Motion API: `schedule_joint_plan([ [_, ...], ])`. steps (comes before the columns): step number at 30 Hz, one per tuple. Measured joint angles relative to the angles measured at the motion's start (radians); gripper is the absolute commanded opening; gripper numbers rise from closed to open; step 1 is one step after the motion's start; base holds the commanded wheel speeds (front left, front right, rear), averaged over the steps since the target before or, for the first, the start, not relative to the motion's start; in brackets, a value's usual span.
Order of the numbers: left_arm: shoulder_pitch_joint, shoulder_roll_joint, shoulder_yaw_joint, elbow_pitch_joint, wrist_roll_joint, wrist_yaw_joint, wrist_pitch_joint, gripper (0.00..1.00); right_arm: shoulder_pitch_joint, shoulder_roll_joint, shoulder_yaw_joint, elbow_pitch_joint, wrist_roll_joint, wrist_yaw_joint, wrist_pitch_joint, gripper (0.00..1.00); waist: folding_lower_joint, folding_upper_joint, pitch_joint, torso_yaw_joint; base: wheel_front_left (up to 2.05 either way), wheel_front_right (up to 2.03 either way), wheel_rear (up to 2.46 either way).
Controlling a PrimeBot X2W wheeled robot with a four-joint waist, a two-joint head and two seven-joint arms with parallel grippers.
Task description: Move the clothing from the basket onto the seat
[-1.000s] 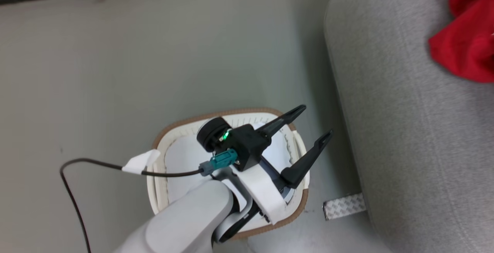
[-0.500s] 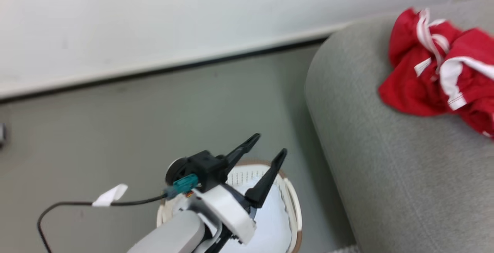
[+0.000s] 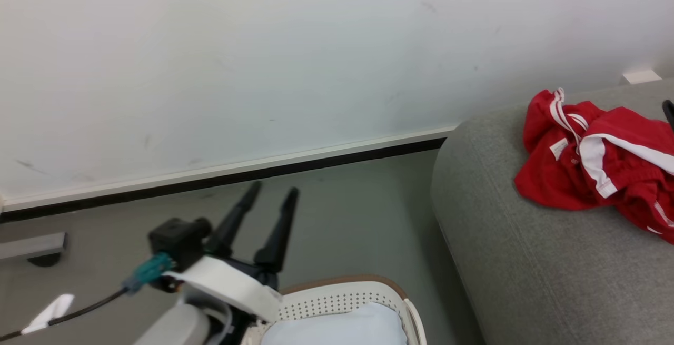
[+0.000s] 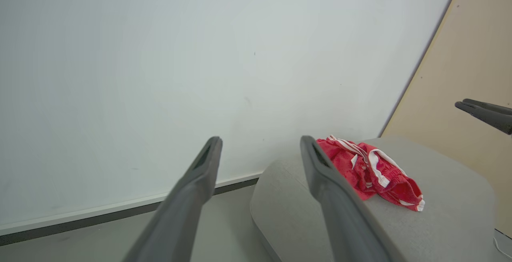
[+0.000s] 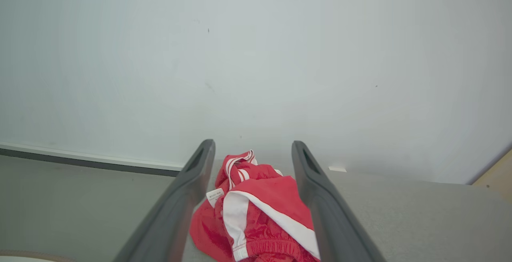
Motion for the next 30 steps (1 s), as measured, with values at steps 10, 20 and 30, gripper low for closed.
schedule_joint_plan([
  [10, 0.181, 0.02, 0.254, -0.078, 0.085, 0.071, -0.002, 1.0, 0.167, 0.132, -0.193, -0.125, -0.119, 0.0, -0.18, 1.0, 0.0001, 0.0, -0.013, 0.046, 0.0, 0.0, 0.0],
  [20, 0.333, -0.098, 0.46, -0.057, 0.253, 0.064, -0.003, 1.0, 0.441, 0.376, -0.426, -0.272, -0.311, 0.0, -0.269, 1.0, 0.0002, 0.0, -0.008, 0.07, 0.0, 0.0, 0.0],
  [30, 0.394, -0.225, 0.582, 0.022, 0.387, -0.035, -0.003, 1.0, 0.618, 0.567, -0.45, -0.371, -0.444, 0.0, -0.282, 1.0, 0.0003, 0.0, 0.004, 0.084, 0.0, 0.0, 0.0],
])
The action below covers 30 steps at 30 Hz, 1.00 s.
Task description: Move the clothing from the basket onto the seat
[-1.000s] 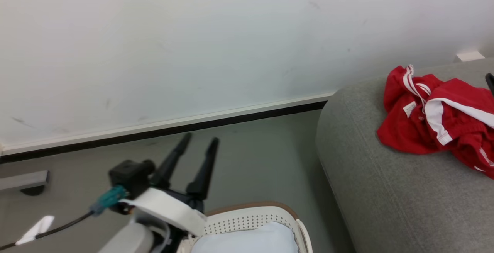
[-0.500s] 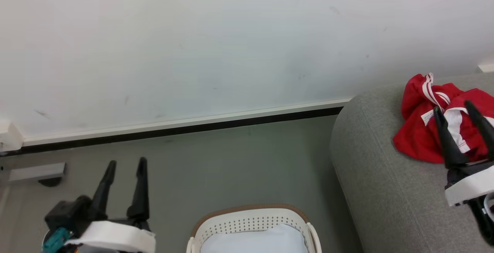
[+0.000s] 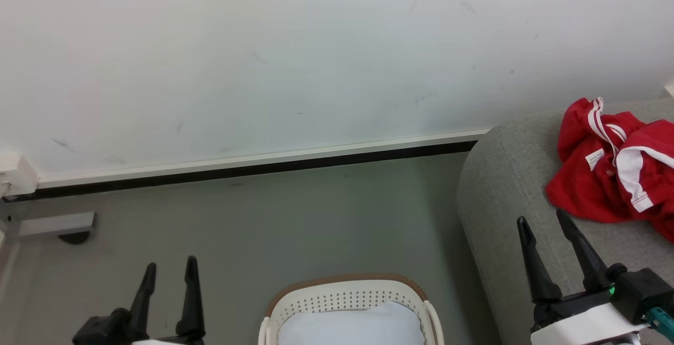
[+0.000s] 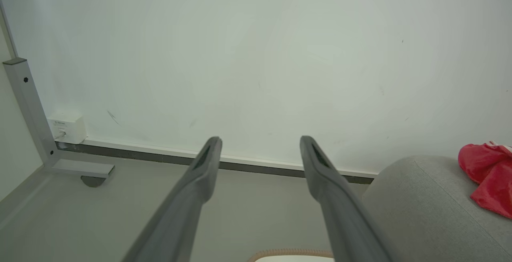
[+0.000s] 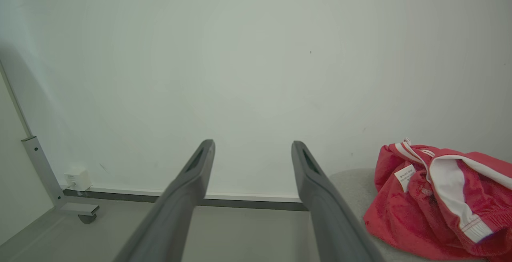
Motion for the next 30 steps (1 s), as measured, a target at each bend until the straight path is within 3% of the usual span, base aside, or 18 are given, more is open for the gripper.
schedule_joint_plan([
  [12, 0.004, -0.065, 0.089, 0.047, 0.082, -0.085, 0.0, 1.0, 0.033, 0.045, 0.002, 0.009, -0.048, 0.0, 0.0, 1.0, 0.0001, 0.0, 0.006, -0.003, 0.0, 0.0, 0.0],
  [21, -0.005, -0.077, 0.122, 0.069, 0.101, -0.115, 0.0, 1.0, 0.033, 0.057, -0.001, 0.011, -0.04, 0.0, 0.0, 1.0, 0.0001, 0.0, 0.009, -0.006, 0.0, 0.0, 0.0],
  [30, -0.005, -0.08, 0.125, 0.07, 0.107, -0.116, 0.0, 1.0, 0.033, 0.058, 0.003, 0.015, -0.029, 0.0, 0.0, 1.0, 0.0001, 0.0, 0.007, -0.004, 0.0, 0.0, 0.0],
])
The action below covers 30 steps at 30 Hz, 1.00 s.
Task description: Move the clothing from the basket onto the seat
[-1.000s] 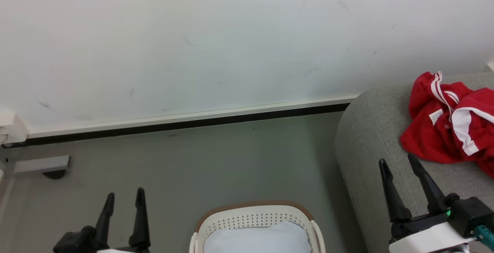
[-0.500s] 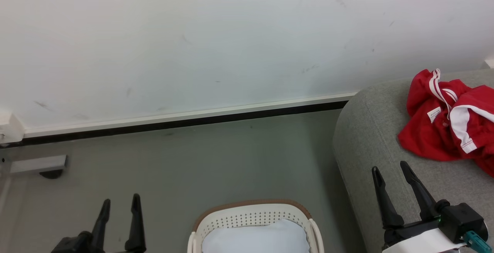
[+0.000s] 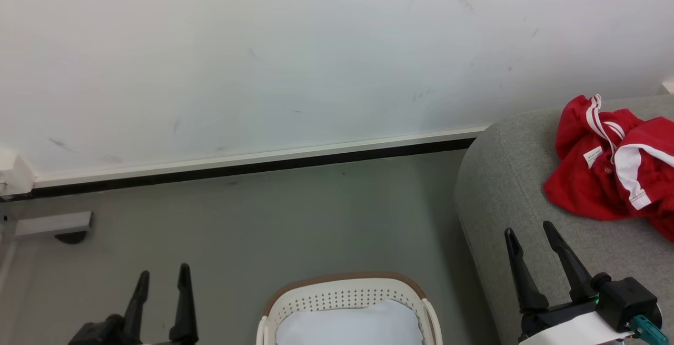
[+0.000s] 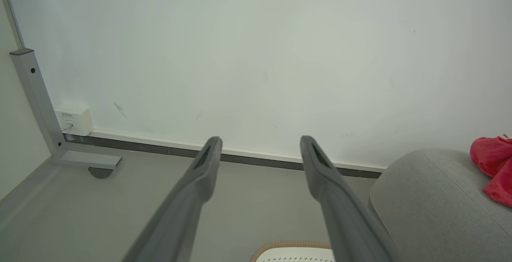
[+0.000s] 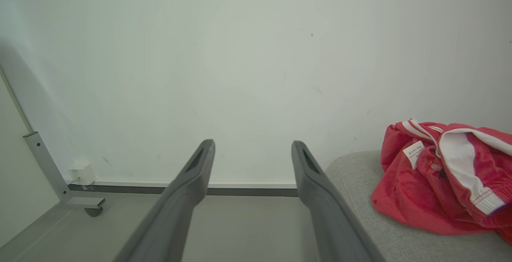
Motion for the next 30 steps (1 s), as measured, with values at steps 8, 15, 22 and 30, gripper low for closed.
schedule_joint_plan([
  [8, 0.018, -0.011, -0.01, 0.048, -0.014, -0.005, 0.006, 0.0, 0.027, 0.008, 0.006, 0.037, 0.004, 0.0, 0.006, 0.0, 0.0, 0.0, 0.0, 0.001, 0.0, 0.0, 0.0],
  [15, 0.015, -0.013, -0.001, 0.058, -0.13, -0.008, 0.046, 0.0, 0.035, 0.009, -0.013, 0.04, 0.117, 0.0, 0.035, 0.0, 0.0, 0.0, 0.0, 0.008, 0.0, 0.0, 0.0],
  [22, 0.009, -0.013, 0.002, 0.057, -0.251, -0.012, 0.074, 0.0, 0.035, 0.011, -0.036, 0.04, 0.234, 0.0, 0.061, 0.0, -0.0001, 0.0, -0.001, 0.015, 0.0, 0.0, 0.0],
  [30, 0.0, -0.013, 0.006, 0.055, -0.377, -0.018, 0.107, 0.0, 0.035, 0.014, -0.06, 0.039, 0.357, 0.0, 0.092, 0.0, -0.0001, 0.0, -0.001, 0.022, 0.0, 0.0, 0.0],
])
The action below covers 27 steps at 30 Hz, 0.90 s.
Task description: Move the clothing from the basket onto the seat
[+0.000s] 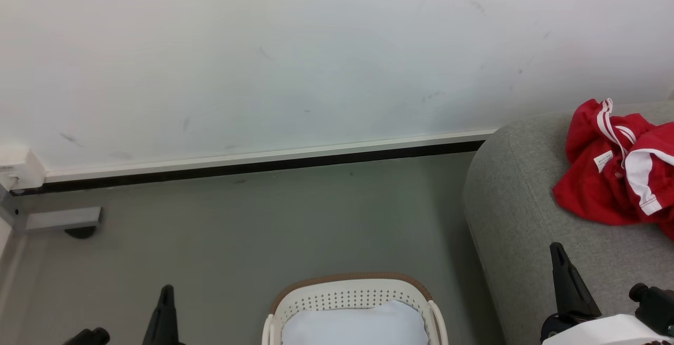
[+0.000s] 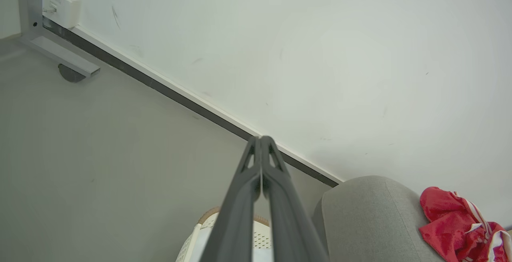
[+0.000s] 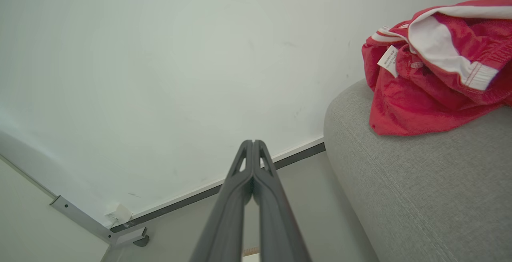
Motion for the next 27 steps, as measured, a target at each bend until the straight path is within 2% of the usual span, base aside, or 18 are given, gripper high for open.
schedule_joint_plan([
  [27, -0.039, 0.003, 0.018, -0.001, -0.356, -0.017, 0.096, 0.0, -0.001, 0.011, -0.071, -0.003, 0.343, 0.0, 0.086, 0.0, 0.0, 0.0, -0.002, 0.026, 0.0, 0.0, 0.0],
])
